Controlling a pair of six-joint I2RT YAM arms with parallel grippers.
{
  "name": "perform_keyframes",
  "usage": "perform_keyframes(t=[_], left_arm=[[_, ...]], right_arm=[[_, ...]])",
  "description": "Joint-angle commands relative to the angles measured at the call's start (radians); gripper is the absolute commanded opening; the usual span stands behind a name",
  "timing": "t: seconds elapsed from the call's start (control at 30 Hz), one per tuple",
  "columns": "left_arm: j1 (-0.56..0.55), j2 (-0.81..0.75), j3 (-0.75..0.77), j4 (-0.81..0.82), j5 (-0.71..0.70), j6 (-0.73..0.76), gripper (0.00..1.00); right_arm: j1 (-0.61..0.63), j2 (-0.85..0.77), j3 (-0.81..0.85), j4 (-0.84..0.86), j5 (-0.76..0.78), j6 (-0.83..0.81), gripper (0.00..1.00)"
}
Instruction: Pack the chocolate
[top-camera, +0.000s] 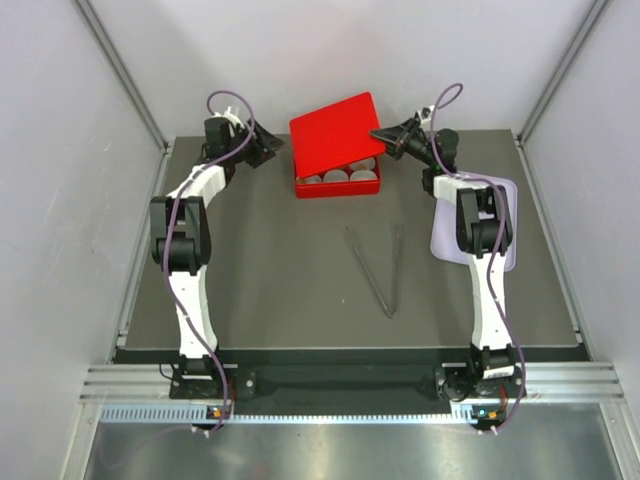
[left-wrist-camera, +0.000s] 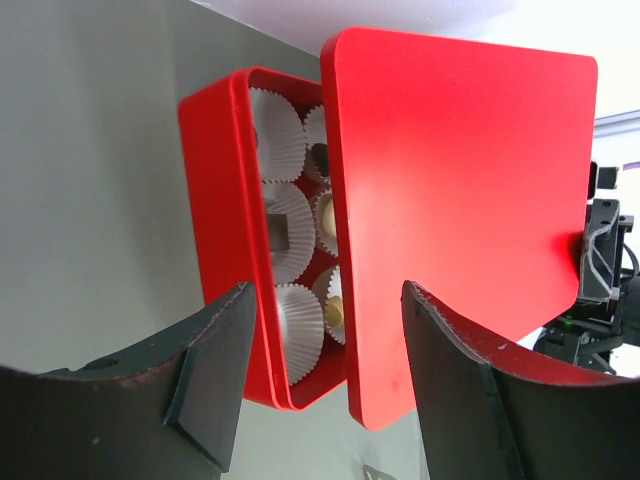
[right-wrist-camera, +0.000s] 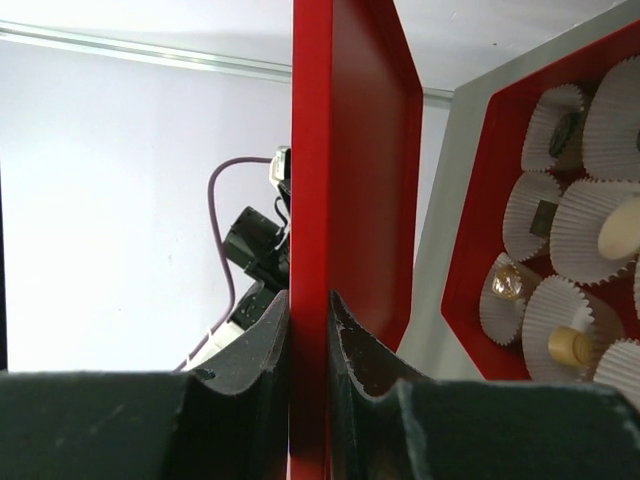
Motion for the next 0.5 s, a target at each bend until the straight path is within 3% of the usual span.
perform_keyframes(t=[0.0, 0.47], left_arm=[[0.002, -0.024, 0.006, 0.056, 0.033, -0.013, 0.64], [0.003, 0.067, 0.019, 0.080, 0.067, -0.012, 0.56]], right_arm=[[0.023, 0.024, 0.018, 0.096, 0.050, 0.020, 0.00], [0.058, 0.042, -0.038, 0.123, 0.128, 0.026, 0.00]])
